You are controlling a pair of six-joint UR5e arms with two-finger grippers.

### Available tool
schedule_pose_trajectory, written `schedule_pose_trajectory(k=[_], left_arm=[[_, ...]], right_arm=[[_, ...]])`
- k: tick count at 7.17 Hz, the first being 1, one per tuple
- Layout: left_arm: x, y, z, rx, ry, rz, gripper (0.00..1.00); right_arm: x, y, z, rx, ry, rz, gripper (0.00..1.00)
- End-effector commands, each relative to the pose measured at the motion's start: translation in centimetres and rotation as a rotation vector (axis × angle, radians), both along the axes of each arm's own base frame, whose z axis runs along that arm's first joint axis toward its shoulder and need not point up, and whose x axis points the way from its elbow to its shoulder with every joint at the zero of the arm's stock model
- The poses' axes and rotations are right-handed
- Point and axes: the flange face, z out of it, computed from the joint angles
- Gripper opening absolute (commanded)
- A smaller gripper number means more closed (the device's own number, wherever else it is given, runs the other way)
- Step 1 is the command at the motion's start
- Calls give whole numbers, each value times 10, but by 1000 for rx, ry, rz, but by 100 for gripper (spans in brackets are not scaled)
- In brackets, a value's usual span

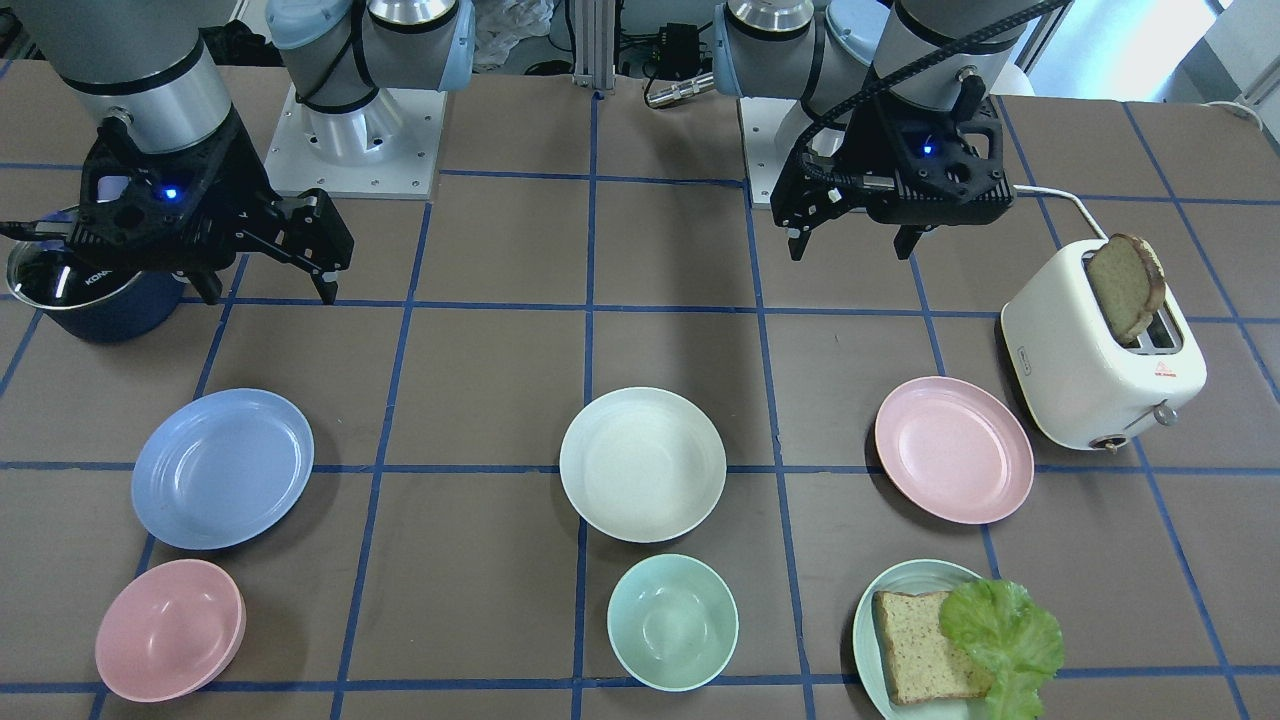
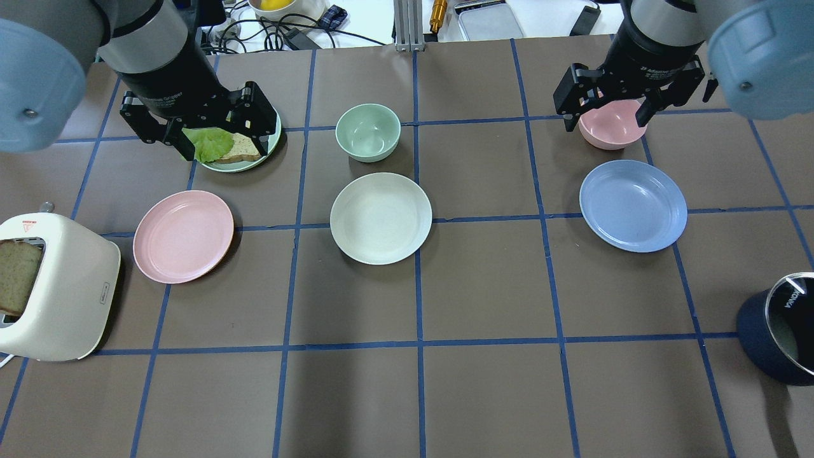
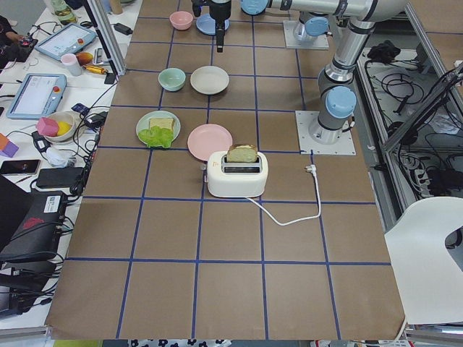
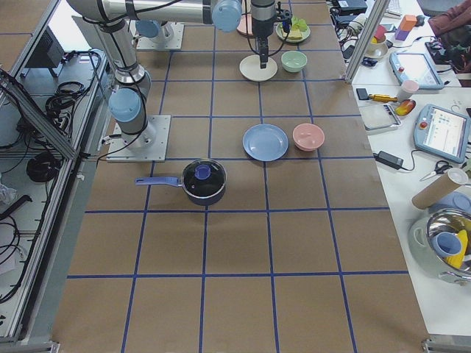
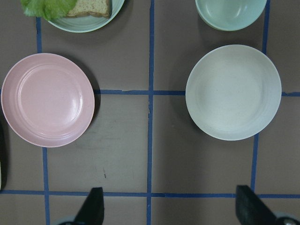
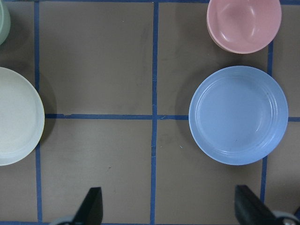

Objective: Stack three plates with pink and blue

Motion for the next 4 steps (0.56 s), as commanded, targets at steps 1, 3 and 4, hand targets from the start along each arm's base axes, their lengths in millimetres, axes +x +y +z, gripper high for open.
schedule_pose_trajectory(k=[1,3,4], left_arm=[[0,-2,-3,5,0,2,100],[0,-2,-3,6,0,6,100],[0,-2,-3,6,0,6,100]], right_arm=[[1,0,-1,2,-2,0,100],[1,0,0,-2,-3,0,100],[0,0,1,-2,0,0,100]])
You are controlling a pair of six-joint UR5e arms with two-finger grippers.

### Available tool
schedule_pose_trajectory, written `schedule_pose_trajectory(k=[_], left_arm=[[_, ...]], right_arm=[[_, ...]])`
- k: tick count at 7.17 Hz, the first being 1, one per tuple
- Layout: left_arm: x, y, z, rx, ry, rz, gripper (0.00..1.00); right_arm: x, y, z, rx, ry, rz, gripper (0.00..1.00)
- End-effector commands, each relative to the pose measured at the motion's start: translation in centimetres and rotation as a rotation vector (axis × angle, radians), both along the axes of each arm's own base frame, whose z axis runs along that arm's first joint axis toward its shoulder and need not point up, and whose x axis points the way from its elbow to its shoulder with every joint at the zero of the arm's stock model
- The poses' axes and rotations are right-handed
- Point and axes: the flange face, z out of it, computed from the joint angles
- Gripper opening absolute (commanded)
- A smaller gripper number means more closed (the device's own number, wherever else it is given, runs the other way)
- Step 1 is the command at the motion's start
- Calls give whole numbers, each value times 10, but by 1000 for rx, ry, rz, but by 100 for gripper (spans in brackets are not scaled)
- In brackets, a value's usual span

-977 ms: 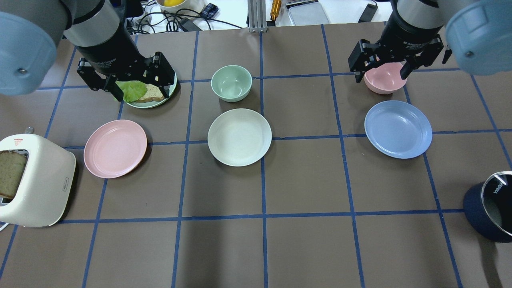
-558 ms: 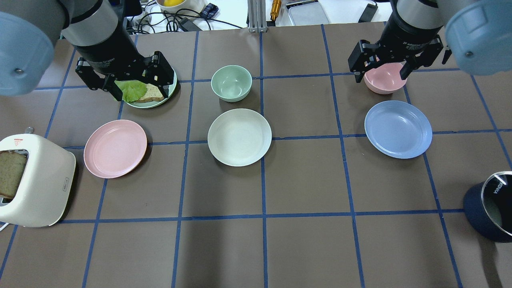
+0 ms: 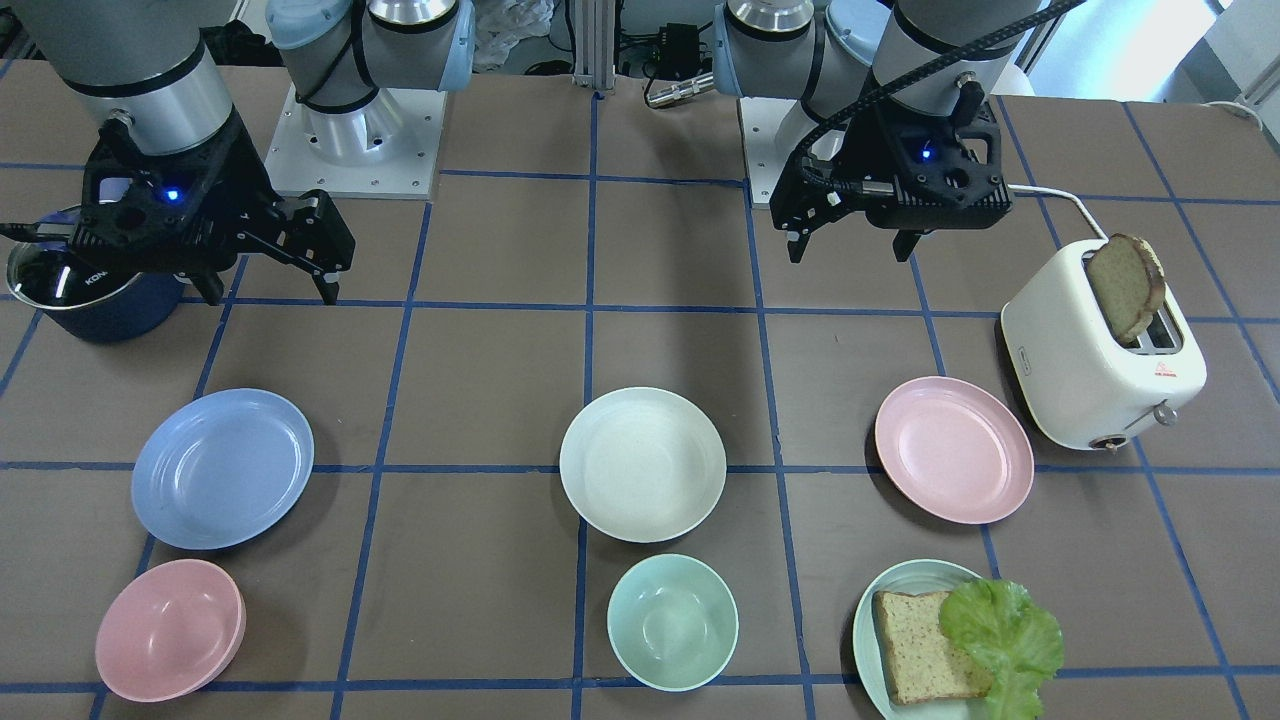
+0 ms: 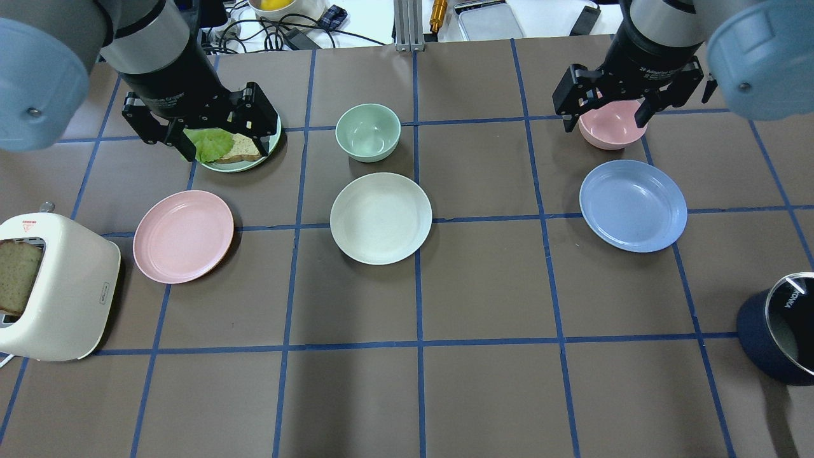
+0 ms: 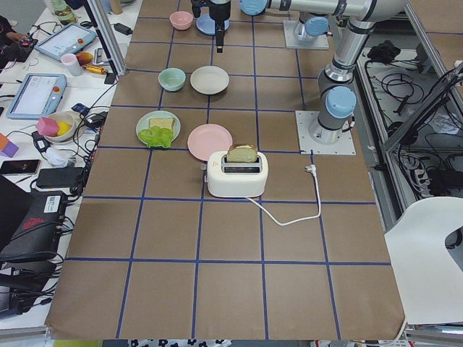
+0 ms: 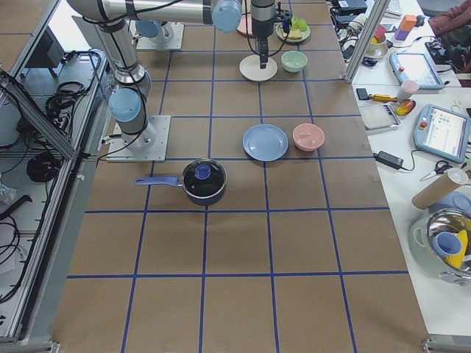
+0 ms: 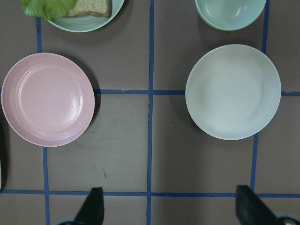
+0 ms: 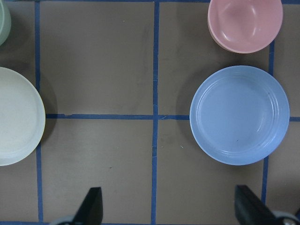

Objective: Stack three plates with pink and blue

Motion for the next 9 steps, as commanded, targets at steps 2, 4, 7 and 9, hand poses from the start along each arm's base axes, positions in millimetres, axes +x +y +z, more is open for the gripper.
schedule_pose_trajectory(k=[2,4,7,9], left_arm=[[3,-1,0,1,0,11,100],[7,-4,-13,24,-4,9,100],[28,-27,-91,134,-2,-6,100],[50,-34,-187,121,3,9,100]], right_arm=[[-1,0,-1,2,2,-1,100],[-3,-1,-1,4,2,-3,100],[-2,0,2,-4,-7,-1,100],[-1,-1,6,-12,-8,0,100]])
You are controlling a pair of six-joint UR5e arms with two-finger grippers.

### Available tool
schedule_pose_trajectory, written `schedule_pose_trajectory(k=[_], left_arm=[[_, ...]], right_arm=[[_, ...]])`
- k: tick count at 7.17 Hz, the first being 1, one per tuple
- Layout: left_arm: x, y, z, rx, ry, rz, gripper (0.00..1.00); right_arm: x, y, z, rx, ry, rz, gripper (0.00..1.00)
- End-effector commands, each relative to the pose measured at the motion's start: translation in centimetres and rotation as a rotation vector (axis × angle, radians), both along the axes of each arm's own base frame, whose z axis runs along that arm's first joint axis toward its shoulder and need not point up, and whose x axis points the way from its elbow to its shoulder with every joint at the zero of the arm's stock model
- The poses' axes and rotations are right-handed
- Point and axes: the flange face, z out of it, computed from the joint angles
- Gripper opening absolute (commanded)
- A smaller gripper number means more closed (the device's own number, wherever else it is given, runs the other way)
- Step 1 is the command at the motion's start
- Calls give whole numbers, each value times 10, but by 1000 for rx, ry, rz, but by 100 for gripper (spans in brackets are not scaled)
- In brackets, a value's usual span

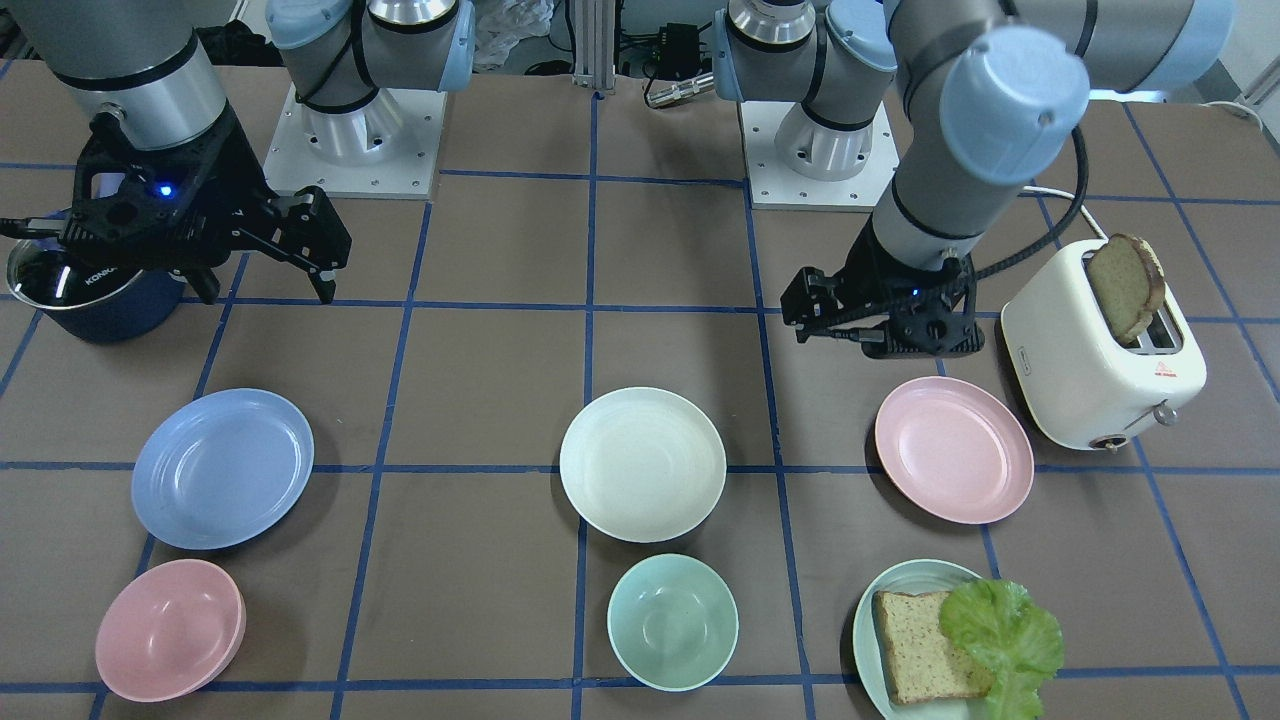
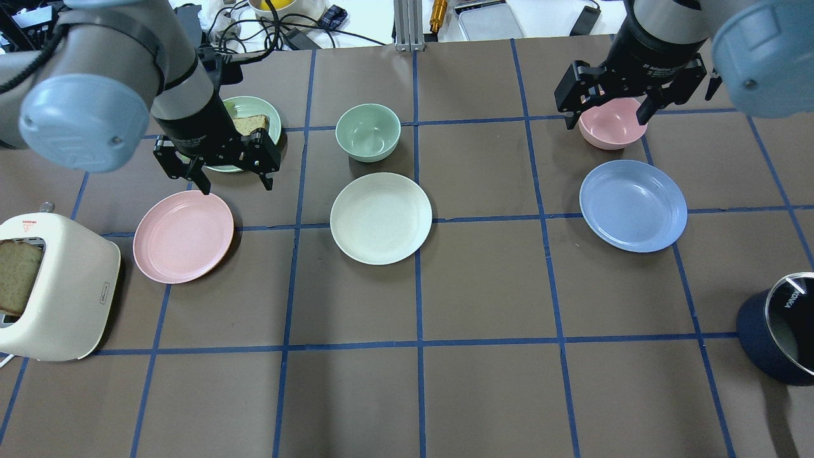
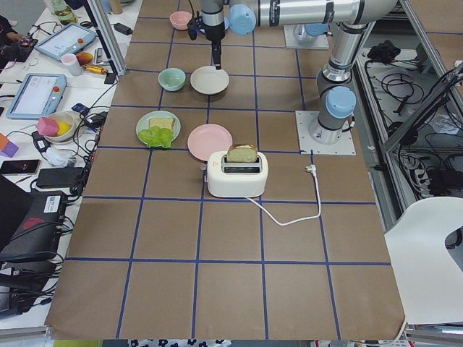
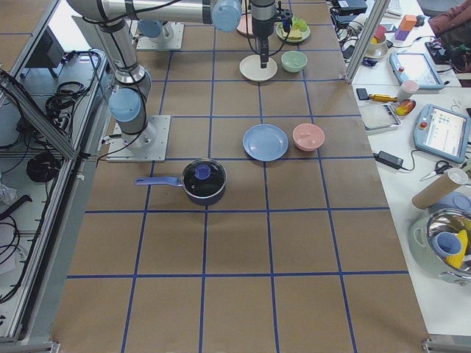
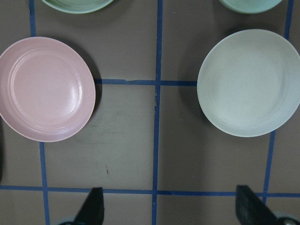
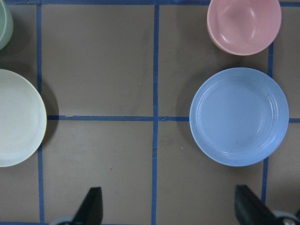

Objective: Stack three plates with pink and blue
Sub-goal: 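Lower the left gripper to the pink plate and grasp its rim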

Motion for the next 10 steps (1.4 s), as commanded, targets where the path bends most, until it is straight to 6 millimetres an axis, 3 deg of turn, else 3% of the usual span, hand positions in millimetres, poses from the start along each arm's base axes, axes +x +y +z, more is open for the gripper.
schedule_pose_trajectory(k=[1,3,5,6,8,9,10], left_arm=[[18,0,-92,18,5,-15,100],[46,-2,-143,63,-125,-65,100],[55,-9,-164,79,-162,-82,99],[62,-4,-183,130,-225,-96,80],[63,-8,-198,104,-233,-100,77],[63,-9,-199,102,-233,-100,50],[63,-10,-199,101,-232,-100,11]], right_arm=[[1,-1,1,-1,-1,1,100],[-1,-3,-1,1,-3,-1,100],[0,-1,-2,4,-3,-1,100],[-2,-1,-2,5,-1,-4,100],[-1,-3,-4,8,-3,-1,100],[-3,-3,-6,13,-3,-1,100],[-8,-6,-6,8,1,0,100]])
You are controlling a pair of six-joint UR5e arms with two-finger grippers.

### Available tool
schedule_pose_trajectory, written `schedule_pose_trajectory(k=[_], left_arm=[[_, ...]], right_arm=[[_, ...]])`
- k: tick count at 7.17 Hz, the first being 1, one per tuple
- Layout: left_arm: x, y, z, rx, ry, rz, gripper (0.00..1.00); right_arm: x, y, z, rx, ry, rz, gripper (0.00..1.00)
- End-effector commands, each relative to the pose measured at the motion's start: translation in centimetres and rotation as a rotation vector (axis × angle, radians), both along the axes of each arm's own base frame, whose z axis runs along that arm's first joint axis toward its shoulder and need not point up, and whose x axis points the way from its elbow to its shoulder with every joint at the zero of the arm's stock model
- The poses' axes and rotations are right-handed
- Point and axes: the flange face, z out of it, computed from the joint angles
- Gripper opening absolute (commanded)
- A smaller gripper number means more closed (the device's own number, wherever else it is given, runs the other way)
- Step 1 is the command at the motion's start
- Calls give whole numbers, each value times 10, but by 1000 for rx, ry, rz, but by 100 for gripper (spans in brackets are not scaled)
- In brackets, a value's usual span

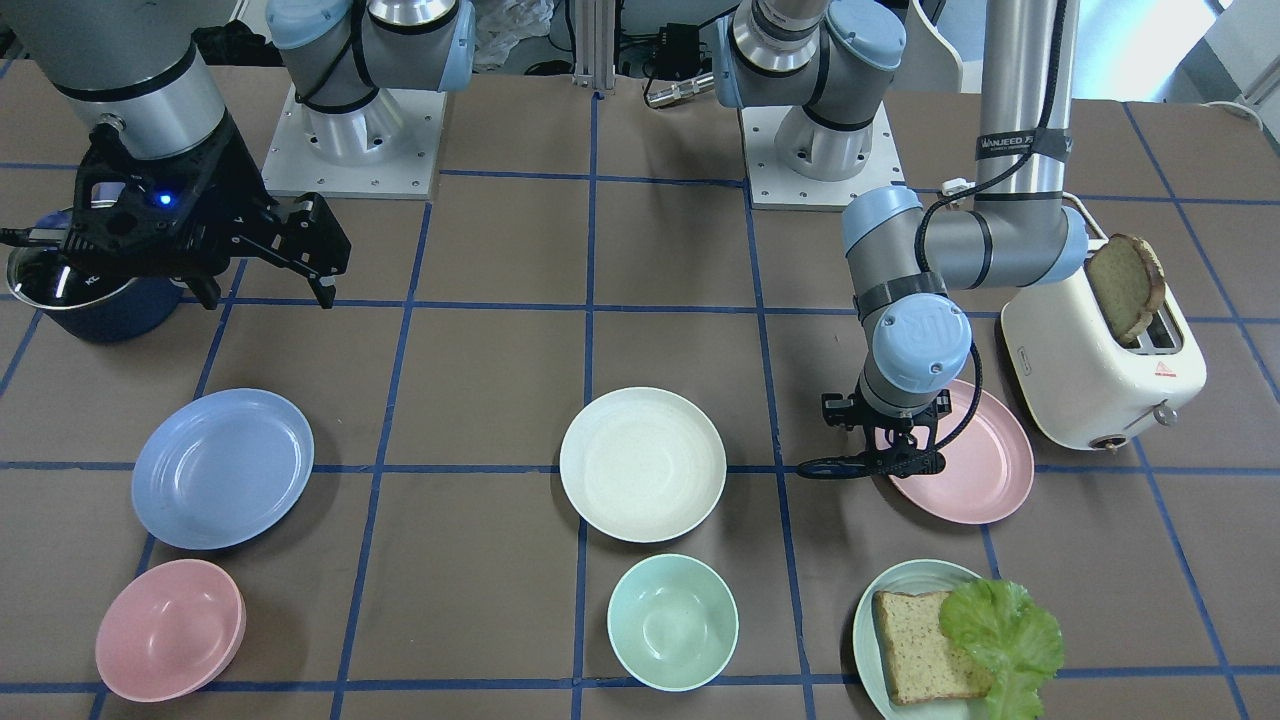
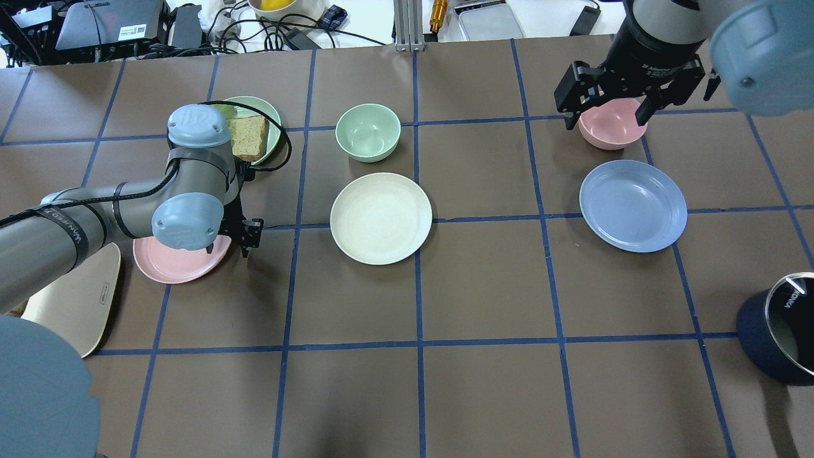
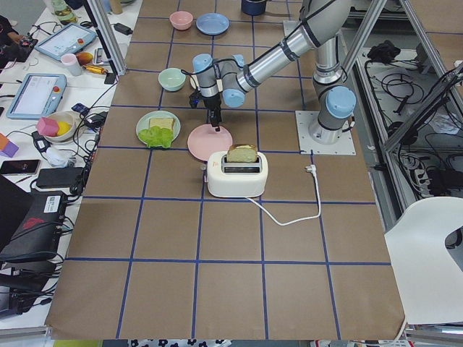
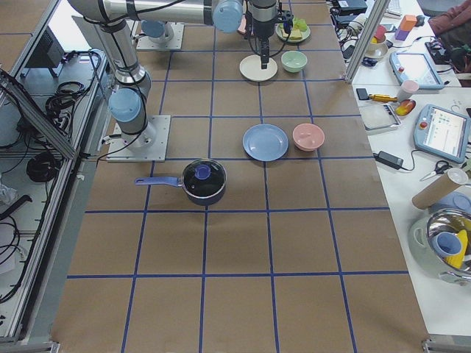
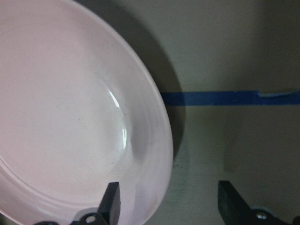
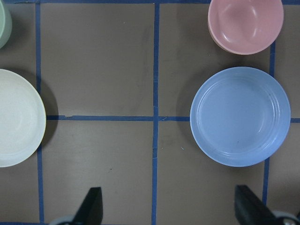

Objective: Stack three plates with pink and blue
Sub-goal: 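Lower the left gripper to the pink plate and grasp its rim, then carry the pink plate onto the green plate while right gripper nears blue plate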

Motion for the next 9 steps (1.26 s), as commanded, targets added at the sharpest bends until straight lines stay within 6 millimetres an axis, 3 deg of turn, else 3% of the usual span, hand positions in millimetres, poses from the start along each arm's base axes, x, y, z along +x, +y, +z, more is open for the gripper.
schedule_pose_trajectory(k=[1,3,5,6,7,9], left_arm=[[-1,-2,4,-15,0,-1,0],[-6,-2,12,-40,7,8,0],[-41,5,44,-95,56,-36,0],[-79,11,60,-128,57,-89,0],[-123,21,79,-165,55,-78,0],[-207,8,109,-228,137,-17,0]], right_arm=[[-24,-7,-2,-8,-1,-35,100],[-116,-41,-45,42,-50,-111,100],[-194,-64,-112,117,-59,8,100],[-237,-72,-144,122,-75,-36,100],[-264,-76,-185,153,-94,-70,100],[-324,-71,-238,127,-103,-57,100]])
